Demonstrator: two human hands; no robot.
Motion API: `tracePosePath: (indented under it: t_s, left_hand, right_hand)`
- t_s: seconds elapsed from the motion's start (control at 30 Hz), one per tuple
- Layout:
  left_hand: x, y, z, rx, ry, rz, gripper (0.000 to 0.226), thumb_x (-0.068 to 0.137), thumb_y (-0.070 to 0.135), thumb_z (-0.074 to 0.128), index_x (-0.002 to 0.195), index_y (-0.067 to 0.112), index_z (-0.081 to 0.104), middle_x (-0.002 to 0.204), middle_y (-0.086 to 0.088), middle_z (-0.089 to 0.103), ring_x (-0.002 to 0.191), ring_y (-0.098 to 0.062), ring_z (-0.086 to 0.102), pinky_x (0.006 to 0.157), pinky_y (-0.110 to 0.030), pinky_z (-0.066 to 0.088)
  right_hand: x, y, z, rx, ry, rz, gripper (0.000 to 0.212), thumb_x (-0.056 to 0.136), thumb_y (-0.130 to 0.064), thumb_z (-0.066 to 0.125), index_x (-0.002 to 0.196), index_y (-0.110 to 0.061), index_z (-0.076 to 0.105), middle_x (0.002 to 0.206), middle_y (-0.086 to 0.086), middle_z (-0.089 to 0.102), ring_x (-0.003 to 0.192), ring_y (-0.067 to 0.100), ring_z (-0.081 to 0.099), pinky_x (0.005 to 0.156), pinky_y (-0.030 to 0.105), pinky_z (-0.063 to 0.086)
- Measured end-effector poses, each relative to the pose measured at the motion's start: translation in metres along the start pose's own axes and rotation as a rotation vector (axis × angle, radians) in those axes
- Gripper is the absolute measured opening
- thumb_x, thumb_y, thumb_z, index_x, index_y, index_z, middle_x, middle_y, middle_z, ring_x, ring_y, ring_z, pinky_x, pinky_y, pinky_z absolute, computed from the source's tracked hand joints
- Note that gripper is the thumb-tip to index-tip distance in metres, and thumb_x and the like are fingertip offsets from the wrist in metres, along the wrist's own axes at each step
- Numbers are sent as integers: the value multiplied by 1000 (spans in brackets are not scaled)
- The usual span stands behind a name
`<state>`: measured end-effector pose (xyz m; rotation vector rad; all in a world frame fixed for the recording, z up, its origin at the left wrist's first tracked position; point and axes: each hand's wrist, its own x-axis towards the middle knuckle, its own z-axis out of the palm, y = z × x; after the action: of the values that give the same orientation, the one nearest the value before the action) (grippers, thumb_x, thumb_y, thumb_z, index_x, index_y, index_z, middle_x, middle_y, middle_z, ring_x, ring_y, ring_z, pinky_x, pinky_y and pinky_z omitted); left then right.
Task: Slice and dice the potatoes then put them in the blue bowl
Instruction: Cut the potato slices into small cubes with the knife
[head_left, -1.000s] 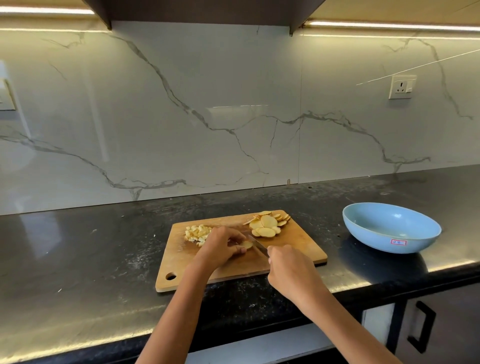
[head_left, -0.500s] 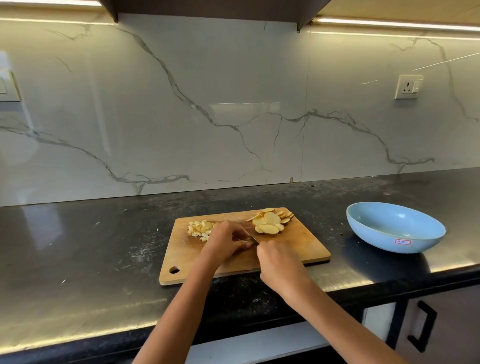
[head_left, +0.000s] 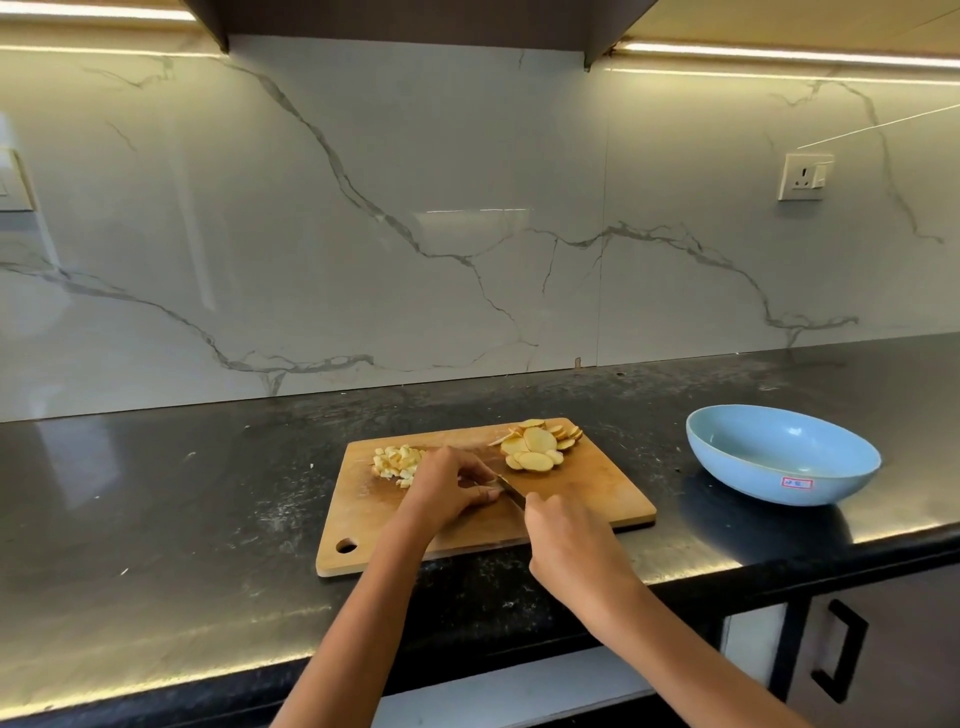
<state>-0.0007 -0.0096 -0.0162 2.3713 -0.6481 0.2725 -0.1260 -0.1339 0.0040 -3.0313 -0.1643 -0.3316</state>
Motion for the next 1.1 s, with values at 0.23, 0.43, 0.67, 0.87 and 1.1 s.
tracePosePath:
  t_s: [0.23,0.43,0.67,0.87,1.1]
  left_hand:
    - [0,-4,-3,-16,17,17,28,77,14,74,104,10,70,103,-4,69,86,-6,55,74,-11,43]
    - [1,-6,-2,-9,35,24,24,76,12,74,99,10,72,99,-4,70,86,-9,59,79,-16,49]
    - [2,-6,-2,-32,27,-14,18,74,14,76,93,13,74,93,-3,71,86,-12,61,83,-27,52]
    - [1,-5,-3,-38,45,-29,14,73,15,78,87,14,76,86,-1,71,84,-14,62,82,-32,53]
    - [-1,-3,-4,-28,44,-41,15,73,15,77,88,13,75,87,0,70,81,-8,58,80,-24,51]
  right_hand:
    - [9,4,-3,57,34,75,22,94,-6,45,113,-10,56,104,6,62,82,16,57,62,22,38]
    - [13,-3,-4,58,30,41,21,95,-8,45,111,-10,59,101,6,64,78,15,57,63,22,41]
    - [14,-7,0,49,-15,44,23,94,-7,48,115,-9,57,110,8,61,95,20,60,69,26,44]
    - [10,-11,4,-40,19,-49,23,96,-5,43,117,-7,52,114,10,58,99,22,59,71,27,40]
    - [-7,-6,4,-46,35,-46,23,97,-3,41,117,-7,50,112,9,56,96,21,59,52,21,31]
